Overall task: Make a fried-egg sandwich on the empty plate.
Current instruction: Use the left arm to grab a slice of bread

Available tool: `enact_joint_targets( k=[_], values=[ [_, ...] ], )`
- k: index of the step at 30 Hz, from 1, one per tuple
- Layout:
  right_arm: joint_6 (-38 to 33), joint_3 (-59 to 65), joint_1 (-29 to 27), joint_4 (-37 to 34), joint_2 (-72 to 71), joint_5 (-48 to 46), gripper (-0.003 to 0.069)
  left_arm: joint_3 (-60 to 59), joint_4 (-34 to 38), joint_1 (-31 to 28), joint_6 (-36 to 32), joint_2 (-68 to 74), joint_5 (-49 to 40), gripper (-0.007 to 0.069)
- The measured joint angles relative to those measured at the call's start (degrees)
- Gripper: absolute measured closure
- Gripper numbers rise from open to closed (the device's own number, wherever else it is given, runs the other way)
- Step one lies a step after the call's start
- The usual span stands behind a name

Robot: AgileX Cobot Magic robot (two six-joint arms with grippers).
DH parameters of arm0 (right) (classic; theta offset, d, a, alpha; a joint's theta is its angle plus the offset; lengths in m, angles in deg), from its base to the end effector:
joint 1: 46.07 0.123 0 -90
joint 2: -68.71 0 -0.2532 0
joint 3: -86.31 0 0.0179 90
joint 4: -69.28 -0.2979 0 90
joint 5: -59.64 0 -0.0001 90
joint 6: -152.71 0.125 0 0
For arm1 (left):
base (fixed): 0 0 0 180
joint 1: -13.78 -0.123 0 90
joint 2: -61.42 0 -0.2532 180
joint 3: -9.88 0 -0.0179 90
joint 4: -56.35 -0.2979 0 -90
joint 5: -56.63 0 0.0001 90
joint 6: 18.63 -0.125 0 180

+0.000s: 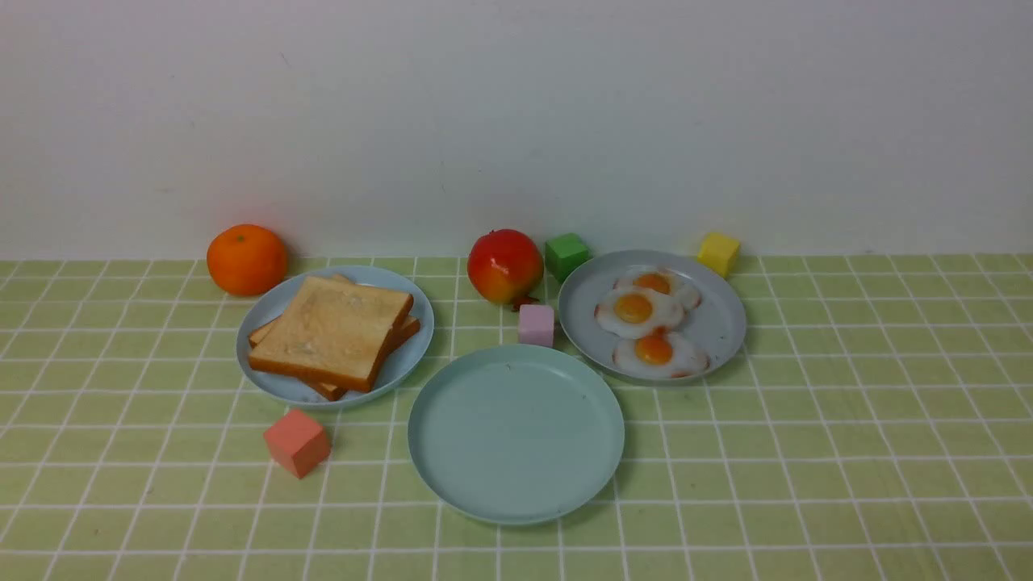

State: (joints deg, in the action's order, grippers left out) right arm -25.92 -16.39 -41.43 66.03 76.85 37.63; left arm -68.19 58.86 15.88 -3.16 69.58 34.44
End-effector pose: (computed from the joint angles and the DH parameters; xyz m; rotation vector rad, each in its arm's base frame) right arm 0.1633 0.0159 0.1629 -0.0188 1.8766 0.1283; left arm 0.1638 -0.0081 0.1568 -0.2481 1.8835 -0.2521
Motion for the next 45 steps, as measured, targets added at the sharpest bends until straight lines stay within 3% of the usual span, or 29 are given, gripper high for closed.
enact_joint_targets(
  k=[19,23,27,31,35,38,41,45],
  values=[
    [0.0,0.0,0.0,0.0,0.0,0.0,0.0421,0.0,0.9,0.0,0.6,0.0,1.7,0.0386],
    [0.0,0.0,0.0,0.0,0.0,0.0,0.0421,0.0,7.9,0.0,4.2,0.0,7.6,0.0386],
    [0.0,0.0,0.0,0.0,0.0,0.0,0.0421,0.0,23.0,0.0,10.5,0.0,15.8,0.0386],
    [0.0,0.0,0.0,0.0,0.0,0.0,0.0421,0.1,29.4,0.0,11.7,0.0,19.2,0.0393],
    [0.0,0.0,0.0,0.0,0.0,0.0,0.0419,4.5,30.8,0.0,10.2,0.0,12.1,0.0469],
    [0.0,0.0,0.0,0.0,0.0,0.0,0.0419,11.4,30.2,0.0,4.6,2.8,4.9,0.0551],
    [0.0,0.0,0.0,0.0,0.0,0.0,0.0419,21.4,29.6,0.0,-6.7,13.3,-7.4,0.0627],
    [0.0,0.0,0.0,0.0,0.0,0.0,0.0419,33.3,28.0,4.1,-18.4,28.0,-21.3,0.0638]
  ],
)
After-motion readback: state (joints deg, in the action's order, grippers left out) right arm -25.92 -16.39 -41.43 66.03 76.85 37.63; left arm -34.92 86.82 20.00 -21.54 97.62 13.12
